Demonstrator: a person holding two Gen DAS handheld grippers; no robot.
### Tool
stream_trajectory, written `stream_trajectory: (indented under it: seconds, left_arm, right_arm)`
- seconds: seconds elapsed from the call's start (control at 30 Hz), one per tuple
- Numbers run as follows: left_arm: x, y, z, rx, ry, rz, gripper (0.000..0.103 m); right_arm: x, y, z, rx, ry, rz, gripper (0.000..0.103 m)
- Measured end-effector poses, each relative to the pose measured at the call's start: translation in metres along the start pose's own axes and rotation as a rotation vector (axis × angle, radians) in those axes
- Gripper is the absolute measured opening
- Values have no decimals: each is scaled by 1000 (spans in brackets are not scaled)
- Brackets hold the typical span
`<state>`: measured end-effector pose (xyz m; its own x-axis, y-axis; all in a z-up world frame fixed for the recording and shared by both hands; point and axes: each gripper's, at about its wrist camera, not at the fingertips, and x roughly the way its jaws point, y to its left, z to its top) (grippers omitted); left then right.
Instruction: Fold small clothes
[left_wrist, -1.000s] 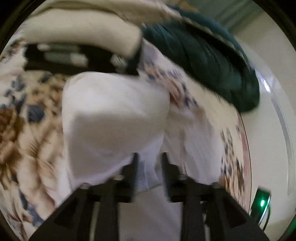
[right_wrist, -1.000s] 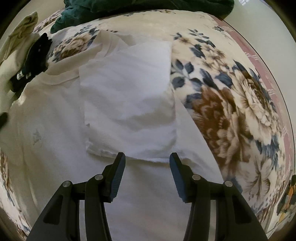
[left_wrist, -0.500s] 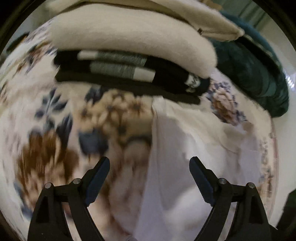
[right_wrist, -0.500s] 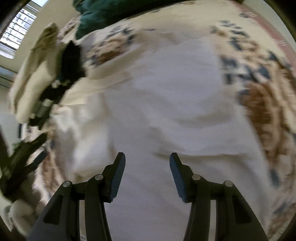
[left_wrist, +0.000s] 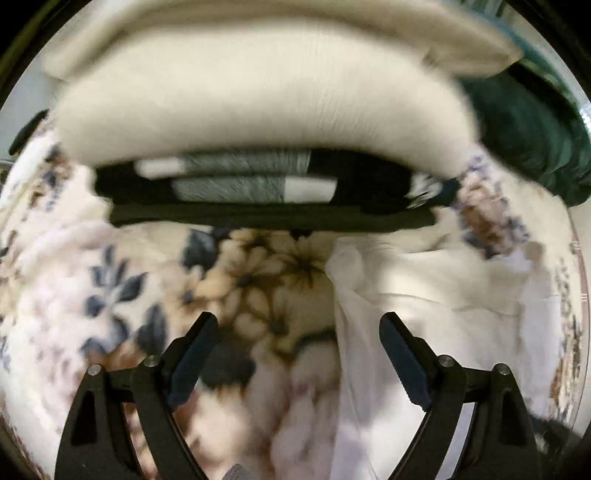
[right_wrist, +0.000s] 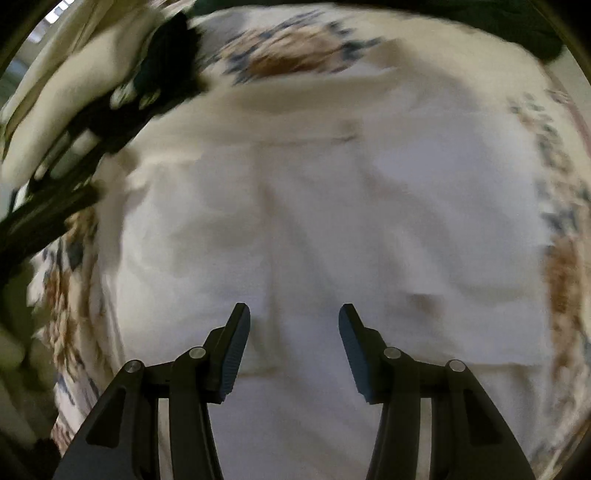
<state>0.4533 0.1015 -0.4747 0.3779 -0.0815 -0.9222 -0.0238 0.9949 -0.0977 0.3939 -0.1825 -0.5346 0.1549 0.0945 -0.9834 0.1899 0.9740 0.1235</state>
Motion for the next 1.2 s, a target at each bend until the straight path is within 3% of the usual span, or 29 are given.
stream_trajectory:
  seconds: [0.07,0.23,0.4,0.57,0.77,0.97,1.07,1.2]
  left_arm:
    - [-31,-5,-15,3,-32,18,94]
    - [-77,-32,-46,-2,-31,35,100]
    - [-101,-81,-56,-27,-23,59,100]
    - [-134,-132,-89,-56,-40,125,100]
    - [-145,-216,-166,-169,79,136,100]
    - [-112,-306,-249,-212,269,59,100]
    - [-90,-347,-284,-176,325,36,100]
    - [-65,-387,-322,-118,389,43,100]
  right_arm:
    - [-24,-17,-2,39,-27,-23,80]
    - [-81,-43,-12,19,-80,-110,92]
    - [-125,-65,-10,-30,-108,-84,94]
    - [-148,-111,-10,-77,-66,39,94]
    - [-162,-215,-11,-137,96,155,94]
    - [-143,-319,7,-160,235,190,94]
    - [-124,-350,20,-172,263,199,91]
    - [-98,-359,46,-171,263,255,91]
